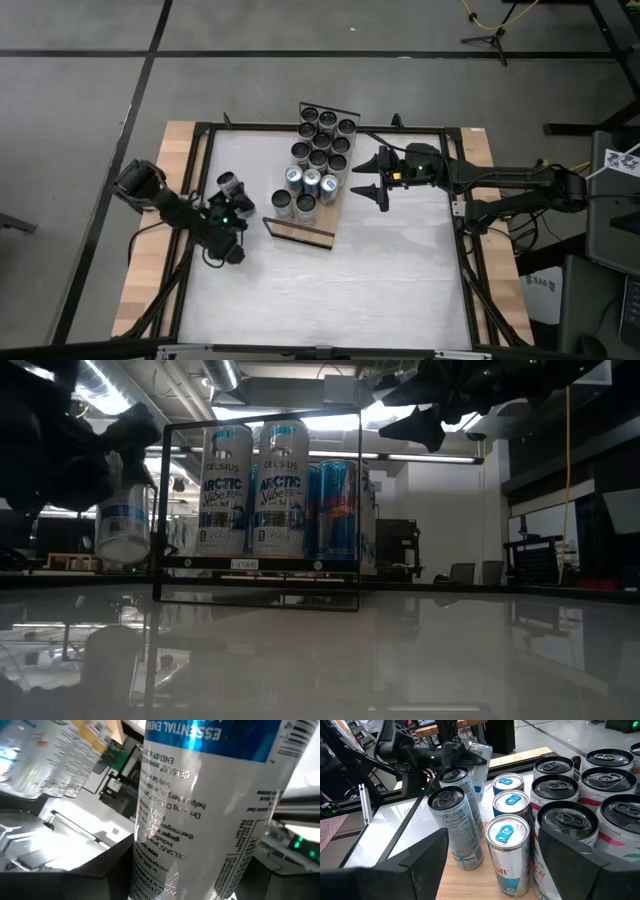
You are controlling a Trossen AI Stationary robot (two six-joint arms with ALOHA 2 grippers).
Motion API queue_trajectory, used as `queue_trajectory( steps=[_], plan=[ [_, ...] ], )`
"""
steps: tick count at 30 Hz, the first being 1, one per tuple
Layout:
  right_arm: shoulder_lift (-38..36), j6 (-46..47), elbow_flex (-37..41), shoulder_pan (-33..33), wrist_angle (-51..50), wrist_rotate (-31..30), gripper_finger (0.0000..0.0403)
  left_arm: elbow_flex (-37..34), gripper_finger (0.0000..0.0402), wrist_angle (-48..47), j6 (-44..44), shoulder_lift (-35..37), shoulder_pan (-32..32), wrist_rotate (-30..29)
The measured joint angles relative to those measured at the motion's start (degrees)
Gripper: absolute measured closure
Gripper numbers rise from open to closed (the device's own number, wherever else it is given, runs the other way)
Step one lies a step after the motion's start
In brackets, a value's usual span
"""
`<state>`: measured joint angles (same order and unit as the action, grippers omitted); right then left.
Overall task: Place canned beverage on shelf
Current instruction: Move the blue soda can to the top right of the table
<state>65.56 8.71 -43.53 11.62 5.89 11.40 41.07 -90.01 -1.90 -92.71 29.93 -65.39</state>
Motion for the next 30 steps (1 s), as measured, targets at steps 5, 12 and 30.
queue_trajectory(
  steps=[5,12,30],
  plan=[
    [0.00,0.00,-0.01,0.02,-0.02,0.00,0.0100,1.36,0.0157,0.01,6.05,0.00,3.38,3.50],
    [0.00,0.00,0.00,0.00,-0.02,0.00,0.0100,1.45,0.0157,-0.01,-0.01,-0.02,6.26,1.60],
    [0.00,0.33,0.00,0.00,0.00,0.02,0.0100,1.45,0.0157,3.68,-0.18,-0.02,7.81,1.39]
  ],
)
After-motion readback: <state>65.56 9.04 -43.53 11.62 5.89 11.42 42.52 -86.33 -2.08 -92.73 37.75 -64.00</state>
